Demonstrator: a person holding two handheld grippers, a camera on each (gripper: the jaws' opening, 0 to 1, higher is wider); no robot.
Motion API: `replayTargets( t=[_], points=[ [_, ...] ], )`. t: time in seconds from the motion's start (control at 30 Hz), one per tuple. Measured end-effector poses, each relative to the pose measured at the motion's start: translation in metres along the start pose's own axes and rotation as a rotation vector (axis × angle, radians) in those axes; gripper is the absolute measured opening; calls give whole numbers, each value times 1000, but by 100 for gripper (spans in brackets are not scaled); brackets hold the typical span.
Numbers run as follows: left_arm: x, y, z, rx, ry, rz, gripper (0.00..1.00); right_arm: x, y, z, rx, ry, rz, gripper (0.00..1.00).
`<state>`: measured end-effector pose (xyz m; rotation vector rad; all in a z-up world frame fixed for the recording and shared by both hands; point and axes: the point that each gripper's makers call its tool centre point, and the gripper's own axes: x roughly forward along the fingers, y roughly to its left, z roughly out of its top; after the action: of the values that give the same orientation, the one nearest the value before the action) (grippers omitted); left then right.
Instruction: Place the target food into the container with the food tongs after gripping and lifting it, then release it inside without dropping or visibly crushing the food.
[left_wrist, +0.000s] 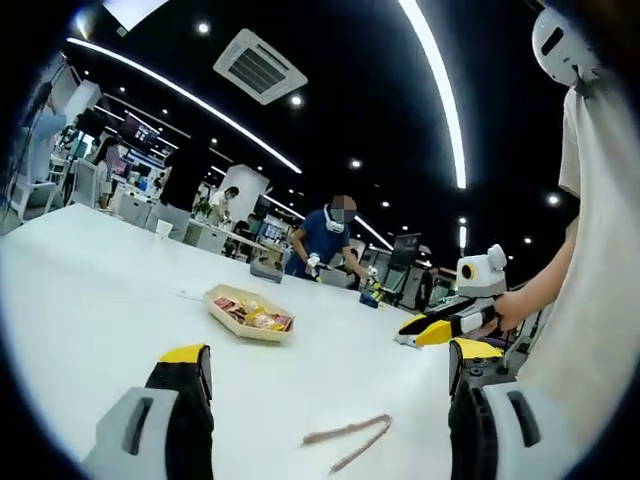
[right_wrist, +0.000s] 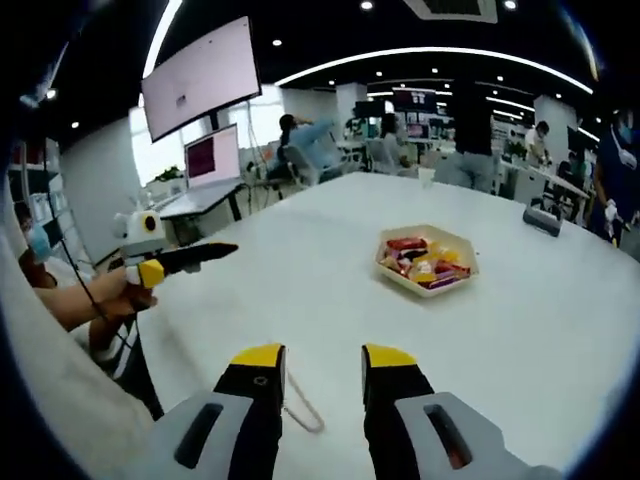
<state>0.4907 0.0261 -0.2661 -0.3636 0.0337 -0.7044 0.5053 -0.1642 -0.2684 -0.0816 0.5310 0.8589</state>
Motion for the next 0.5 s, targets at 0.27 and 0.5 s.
replayTargets(
  t=[0.27, 0.5],
  points=[
    [-26, 15, 10, -11, 13, 66, 99, -34, -34, -5, 16, 2, -83, 35],
    [-40, 22, 17, 16, 45, 95, 99, -69, -61, -16, 70, -42, -186, 35]
  ],
)
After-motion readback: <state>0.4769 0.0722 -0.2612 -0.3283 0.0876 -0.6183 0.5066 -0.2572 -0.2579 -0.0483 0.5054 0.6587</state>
